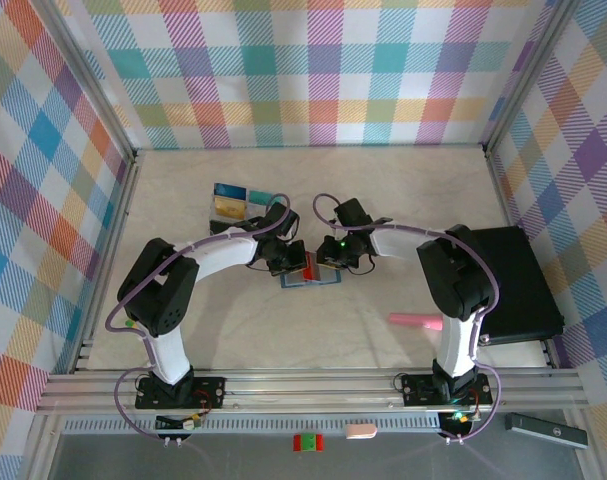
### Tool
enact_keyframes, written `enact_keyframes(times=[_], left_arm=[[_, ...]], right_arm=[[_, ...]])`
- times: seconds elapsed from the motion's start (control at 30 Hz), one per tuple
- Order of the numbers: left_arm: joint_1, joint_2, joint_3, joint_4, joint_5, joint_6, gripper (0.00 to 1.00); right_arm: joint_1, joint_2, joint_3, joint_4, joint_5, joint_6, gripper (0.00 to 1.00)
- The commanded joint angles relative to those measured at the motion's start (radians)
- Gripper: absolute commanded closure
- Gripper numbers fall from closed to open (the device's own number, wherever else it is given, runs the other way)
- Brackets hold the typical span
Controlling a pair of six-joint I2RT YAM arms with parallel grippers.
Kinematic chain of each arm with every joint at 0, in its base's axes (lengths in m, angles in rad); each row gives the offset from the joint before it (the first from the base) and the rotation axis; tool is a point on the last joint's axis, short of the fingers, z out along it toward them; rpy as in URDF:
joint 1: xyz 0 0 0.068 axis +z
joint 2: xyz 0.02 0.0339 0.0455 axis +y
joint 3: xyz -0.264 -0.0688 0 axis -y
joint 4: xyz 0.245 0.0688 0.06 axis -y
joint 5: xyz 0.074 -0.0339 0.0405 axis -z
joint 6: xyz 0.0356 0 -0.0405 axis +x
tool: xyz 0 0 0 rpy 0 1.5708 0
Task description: Take the credit cards out of the card holder
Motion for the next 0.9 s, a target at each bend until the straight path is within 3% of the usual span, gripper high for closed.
enact_keyframes(times=[0.0,0.47,0.87], left_arm=[[-0.010,-0.010,-0.005,0.001,0.030,0.004,0.90],[-0.008,0.011,-0.003,0.052,0.076,-0.022,0.80],[-0.009,0.045,0.009,0.075,0.079,-0.043,0.86]], right_arm=[[0.004,0.026,0.012,-0.052,0.007,-0.011,0.81],[0.004,0.049,0.014,-0.058,-0.012,-0.011,0.83],[0.004,0.045,0.002,-0.054,-0.010,-0.007,0.83]])
